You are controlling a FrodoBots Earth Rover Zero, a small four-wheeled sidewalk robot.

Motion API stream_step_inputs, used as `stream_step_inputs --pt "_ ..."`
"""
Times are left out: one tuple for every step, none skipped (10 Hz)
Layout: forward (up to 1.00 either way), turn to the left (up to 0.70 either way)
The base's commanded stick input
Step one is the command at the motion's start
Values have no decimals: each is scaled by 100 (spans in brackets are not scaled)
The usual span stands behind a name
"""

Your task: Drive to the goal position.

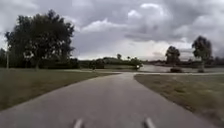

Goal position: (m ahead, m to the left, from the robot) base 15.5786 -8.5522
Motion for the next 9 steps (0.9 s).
stream_step_inputs --pt "85 0" --pt "85 0" --pt "85 0" --pt "85 0" --pt "85 0" --pt "85 0" --pt "85 0" --pt "85 0" --pt "85 0"
